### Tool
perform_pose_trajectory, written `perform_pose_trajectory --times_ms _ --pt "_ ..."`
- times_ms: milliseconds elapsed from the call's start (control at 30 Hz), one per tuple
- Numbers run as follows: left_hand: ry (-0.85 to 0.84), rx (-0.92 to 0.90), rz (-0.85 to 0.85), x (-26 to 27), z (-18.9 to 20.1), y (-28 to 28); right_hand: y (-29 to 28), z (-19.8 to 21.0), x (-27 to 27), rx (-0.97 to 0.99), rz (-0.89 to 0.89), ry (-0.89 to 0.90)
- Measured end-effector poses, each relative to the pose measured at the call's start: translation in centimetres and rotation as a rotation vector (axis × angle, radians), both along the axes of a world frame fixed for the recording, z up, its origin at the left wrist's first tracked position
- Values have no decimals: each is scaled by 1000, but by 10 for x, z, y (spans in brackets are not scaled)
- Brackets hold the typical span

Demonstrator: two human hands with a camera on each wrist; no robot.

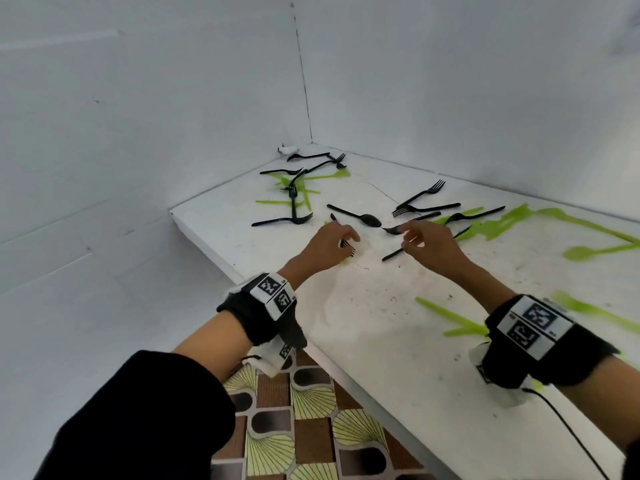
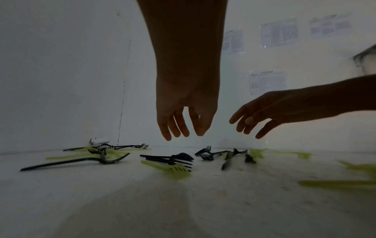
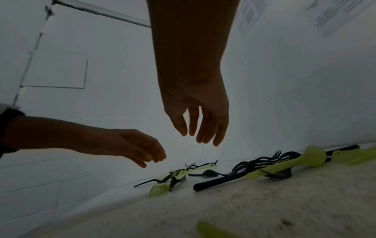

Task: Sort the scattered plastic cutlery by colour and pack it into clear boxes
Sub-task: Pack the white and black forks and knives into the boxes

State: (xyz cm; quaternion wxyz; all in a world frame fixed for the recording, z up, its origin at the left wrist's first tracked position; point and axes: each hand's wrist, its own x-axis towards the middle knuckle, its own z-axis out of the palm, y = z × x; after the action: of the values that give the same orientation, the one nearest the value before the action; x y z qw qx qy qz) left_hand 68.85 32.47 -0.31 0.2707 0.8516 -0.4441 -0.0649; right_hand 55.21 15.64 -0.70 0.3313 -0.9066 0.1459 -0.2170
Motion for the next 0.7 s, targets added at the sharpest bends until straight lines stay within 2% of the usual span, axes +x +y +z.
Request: perform_pose_trajectory --times_ms 133,233,367,500,633,700 --pt "-85 127 -62 39 -2 -13 -8 1 31 -26 -10 44" --pt "-139 215 -123 63 -7 -25 -17 0 47 -16 -82 102" --pt "-203 302 -238 90 -9 -48 -40 0 63 17 -251 179" --pt "-167 351 -419 118 -10 -71 -63 -5 76 27 -418 312" --pt "-179 335 -580 141 -14 -95 -68 -7 89 53 -533 474" --pt "-102 243 -612 146 -11 -109 -65 -10 93 88 -543 600"
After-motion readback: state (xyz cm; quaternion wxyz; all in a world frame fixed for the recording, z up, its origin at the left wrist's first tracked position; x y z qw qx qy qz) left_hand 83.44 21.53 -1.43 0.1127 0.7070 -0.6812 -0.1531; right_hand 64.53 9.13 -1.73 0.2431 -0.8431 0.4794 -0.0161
